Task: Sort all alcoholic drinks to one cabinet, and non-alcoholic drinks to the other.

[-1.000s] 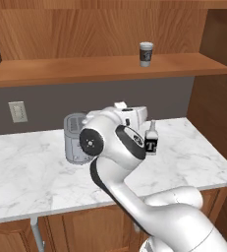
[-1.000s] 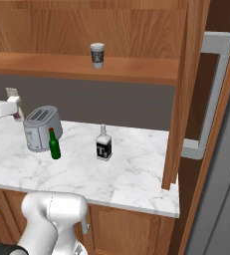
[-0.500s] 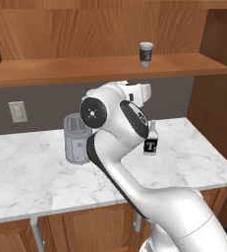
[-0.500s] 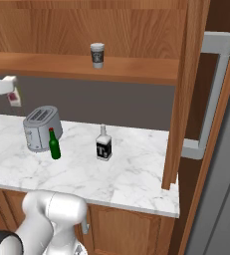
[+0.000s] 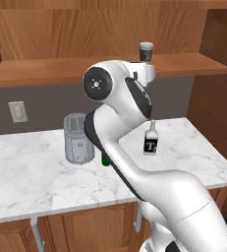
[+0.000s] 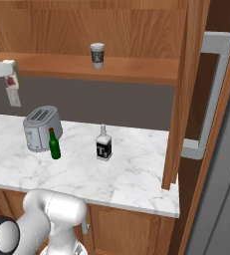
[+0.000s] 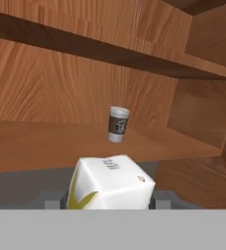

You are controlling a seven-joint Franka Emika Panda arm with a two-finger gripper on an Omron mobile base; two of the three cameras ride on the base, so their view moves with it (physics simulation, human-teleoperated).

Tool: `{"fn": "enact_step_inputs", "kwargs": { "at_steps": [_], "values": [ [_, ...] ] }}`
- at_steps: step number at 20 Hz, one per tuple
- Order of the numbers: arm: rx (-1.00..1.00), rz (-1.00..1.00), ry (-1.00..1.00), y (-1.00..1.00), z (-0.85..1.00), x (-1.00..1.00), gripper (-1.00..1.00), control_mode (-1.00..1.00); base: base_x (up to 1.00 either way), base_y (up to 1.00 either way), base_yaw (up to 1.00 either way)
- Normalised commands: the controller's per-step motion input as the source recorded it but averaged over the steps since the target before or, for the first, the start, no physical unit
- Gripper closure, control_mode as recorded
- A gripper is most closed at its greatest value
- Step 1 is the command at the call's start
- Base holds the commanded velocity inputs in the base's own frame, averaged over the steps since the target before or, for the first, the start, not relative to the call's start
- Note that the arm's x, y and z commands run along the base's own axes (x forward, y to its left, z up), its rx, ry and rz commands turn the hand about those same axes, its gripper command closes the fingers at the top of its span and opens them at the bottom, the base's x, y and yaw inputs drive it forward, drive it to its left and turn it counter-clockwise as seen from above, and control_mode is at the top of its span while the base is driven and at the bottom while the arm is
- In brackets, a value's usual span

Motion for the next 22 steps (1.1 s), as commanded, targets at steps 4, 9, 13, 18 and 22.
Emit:
{"fn": "enact_step_inputs", "kwargs": {
  "at_steps": [4,9,13,18,22],
  "values": [
    [0.05,0.03,-0.01,-0.01,0.24,0.34,1.00,-1.00,0.00,0.00,0.00],
    [0.03,0.03,-0.04,0.00,0.19,0.47,1.00,-1.00,0.00,0.00,0.00],
    [0.01,0.02,-0.06,0.00,0.16,0.54,1.00,-1.00,0.00,0.00,0.00],
    [0.00,0.00,-0.03,0.00,0.02,0.51,1.00,-1.00,0.00,0.00,0.00],
    [0.00,0.00,0.00,0.00,0.00,0.39,1.00,-1.00,0.00,0.00,0.00]
  ]
}}
